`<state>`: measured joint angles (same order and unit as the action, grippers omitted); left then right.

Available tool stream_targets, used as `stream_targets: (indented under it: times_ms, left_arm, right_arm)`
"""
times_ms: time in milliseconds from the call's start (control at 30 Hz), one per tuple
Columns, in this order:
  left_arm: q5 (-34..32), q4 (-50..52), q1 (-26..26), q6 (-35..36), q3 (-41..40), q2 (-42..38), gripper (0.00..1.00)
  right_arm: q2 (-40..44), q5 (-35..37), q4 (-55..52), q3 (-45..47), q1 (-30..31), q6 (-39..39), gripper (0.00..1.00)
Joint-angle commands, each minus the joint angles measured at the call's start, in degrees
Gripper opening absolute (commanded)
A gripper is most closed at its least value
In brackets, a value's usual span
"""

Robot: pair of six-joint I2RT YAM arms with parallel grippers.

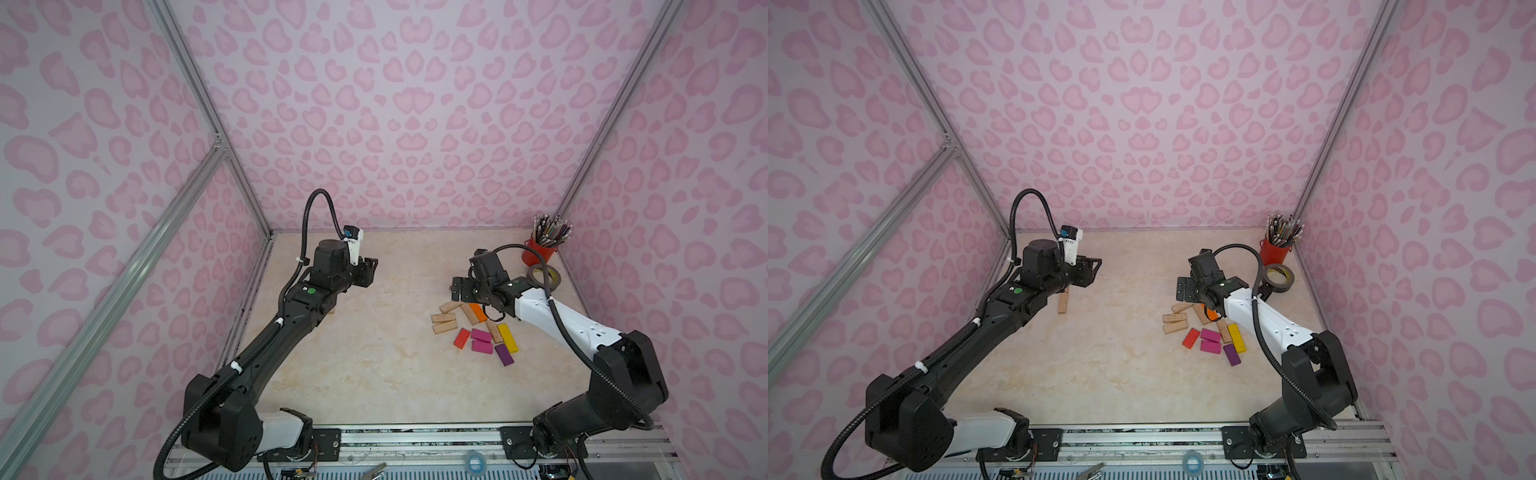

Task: Assemble the letter k with building blocks
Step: Pick up the building block from the center of the board.

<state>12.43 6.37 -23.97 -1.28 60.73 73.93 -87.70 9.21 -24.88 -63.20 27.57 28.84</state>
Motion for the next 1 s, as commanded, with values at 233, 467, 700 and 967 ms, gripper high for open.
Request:
stream_targets:
  times_ms: [233,467,700,967]
  left_arm:
    - [19.0,-5.69,-2.52,18.33,-7.38,-5.98,0.81]
    - [17.36,-4.77,-2.32,21.64,-9.44,-6.07,1.0]
    - [18.34,-6.53,-1.82,21.23,-11.1,-5.3,1.0]
    - [19.48,-6.45,-1.74,20.68,-10.96,-4.06,1.0]
  right_arm:
    - [-6.05,-3.81,-12.32,-2.97,-4.03,-9.88,0.83]
    - [-10.16,-4.07,-12.08,-3.31,-1.38,-10.45,0.76]
    - [-13.96,-3.34,-12.85,-4.34,-0.77,-10.47,0.69]
    - [-17.1,-2.26,-12.93,-5.0,-0.33,-9.97,0.56]
